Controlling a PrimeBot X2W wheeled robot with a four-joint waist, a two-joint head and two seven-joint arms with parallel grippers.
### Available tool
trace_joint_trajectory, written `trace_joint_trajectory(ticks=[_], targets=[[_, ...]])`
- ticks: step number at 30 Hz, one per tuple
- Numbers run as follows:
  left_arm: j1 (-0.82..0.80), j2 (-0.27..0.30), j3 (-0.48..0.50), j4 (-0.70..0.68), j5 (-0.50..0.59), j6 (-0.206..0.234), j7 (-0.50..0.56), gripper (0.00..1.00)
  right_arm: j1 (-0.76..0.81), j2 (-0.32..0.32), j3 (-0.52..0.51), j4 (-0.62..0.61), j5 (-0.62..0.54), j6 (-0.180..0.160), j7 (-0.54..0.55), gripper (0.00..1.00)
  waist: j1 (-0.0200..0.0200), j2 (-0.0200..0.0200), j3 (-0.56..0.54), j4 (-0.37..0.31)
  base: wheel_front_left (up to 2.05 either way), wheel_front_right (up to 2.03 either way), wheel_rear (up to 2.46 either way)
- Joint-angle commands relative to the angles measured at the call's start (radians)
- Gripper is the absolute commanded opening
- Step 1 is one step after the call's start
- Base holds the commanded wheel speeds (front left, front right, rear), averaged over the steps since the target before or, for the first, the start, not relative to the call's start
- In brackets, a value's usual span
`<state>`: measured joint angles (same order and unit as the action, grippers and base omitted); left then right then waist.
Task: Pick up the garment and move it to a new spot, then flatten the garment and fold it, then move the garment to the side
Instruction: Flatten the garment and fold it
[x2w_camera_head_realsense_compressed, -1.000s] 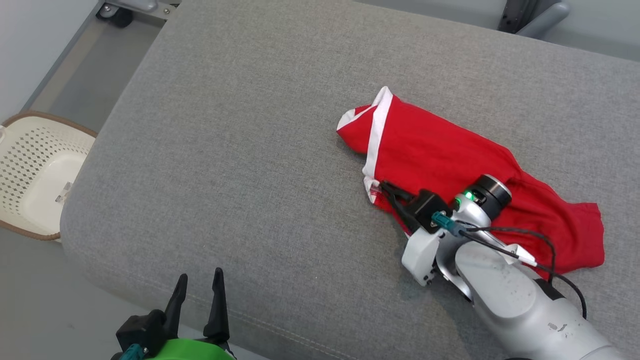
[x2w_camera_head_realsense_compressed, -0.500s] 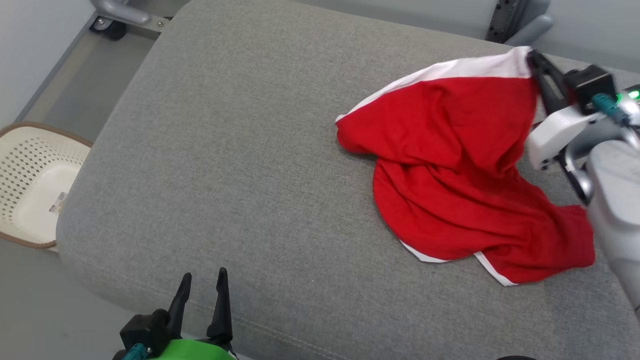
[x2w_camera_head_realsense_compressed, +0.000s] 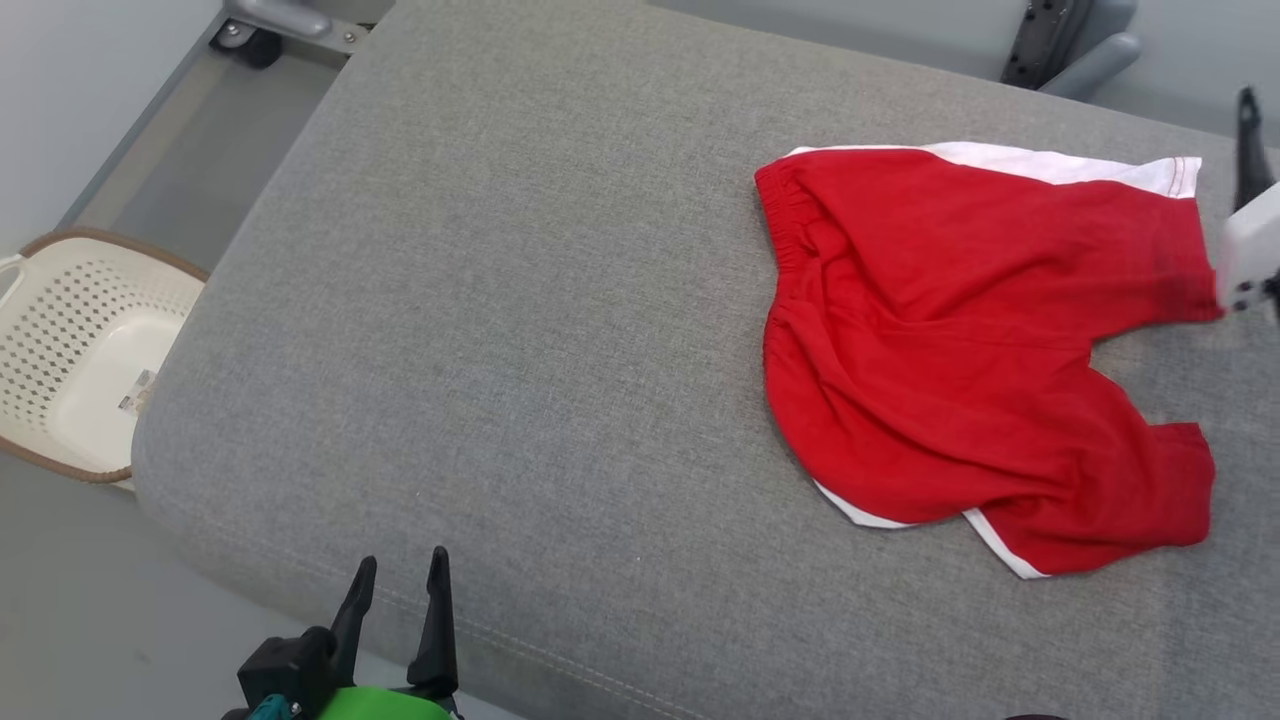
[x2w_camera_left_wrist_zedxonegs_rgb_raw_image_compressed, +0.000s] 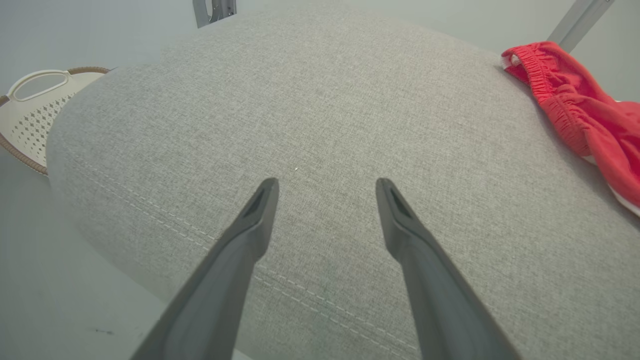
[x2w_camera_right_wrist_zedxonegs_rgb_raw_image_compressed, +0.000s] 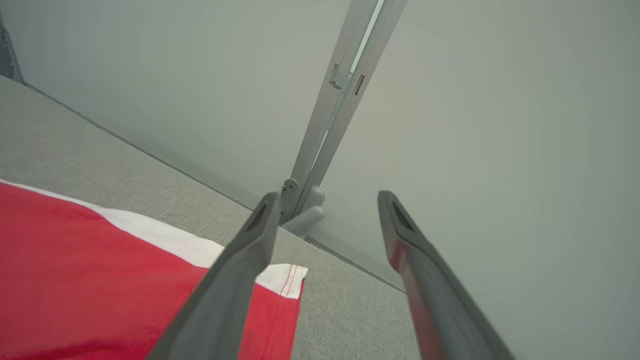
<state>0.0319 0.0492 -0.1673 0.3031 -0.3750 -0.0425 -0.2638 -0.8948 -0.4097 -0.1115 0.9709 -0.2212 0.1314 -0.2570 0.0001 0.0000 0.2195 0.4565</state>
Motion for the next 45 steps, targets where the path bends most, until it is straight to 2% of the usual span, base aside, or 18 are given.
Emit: trace_joint_trajectory(ticks=[1,6,16,23,35,45], targets=[[0.011,0.003,0.007,0.003,0.010,-0.001,0.000,1.00,0.038,0.018,-0.009,-0.009,0.000,-0.002,-0.007,1.00,-0.0001,0.0000,-0.037,-0.042,0.00,0.00,0.00],[0.019,0.003,0.034,-0.001,0.039,-0.011,0.000,1.00,0.166,0.118,0.001,-0.138,0.069,-0.001,-0.008,1.00,-0.0001,0.0000,-0.093,-0.127,0.00,0.00,0.00],[0.054,0.004,0.105,-0.006,0.093,-0.028,0.000,1.00,0.498,0.210,0.145,-0.385,0.223,-0.002,-0.008,1.00,-0.0001,0.0000,-0.205,-0.316,0.00,0.00,0.00],[0.066,0.003,0.125,-0.013,0.097,-0.038,0.000,1.00,0.677,0.269,0.181,-0.506,0.288,-0.002,-0.008,1.00,-0.0001,0.0000,-0.226,-0.419,0.00,0.00,0.00],[0.086,0.003,0.129,-0.024,0.089,-0.030,0.000,1.00,0.842,0.332,0.171,-0.646,0.300,-0.001,-0.008,1.00,-0.0001,0.0000,-0.221,-0.534,0.00,0.00,0.00],[-0.024,0.004,0.117,0.042,0.098,-0.050,0.000,1.00,0.813,0.339,0.184,-0.675,0.300,-0.002,-0.008,1.00,-0.0001,0.0000,-0.146,-0.575,0.00,0.00,0.00]])
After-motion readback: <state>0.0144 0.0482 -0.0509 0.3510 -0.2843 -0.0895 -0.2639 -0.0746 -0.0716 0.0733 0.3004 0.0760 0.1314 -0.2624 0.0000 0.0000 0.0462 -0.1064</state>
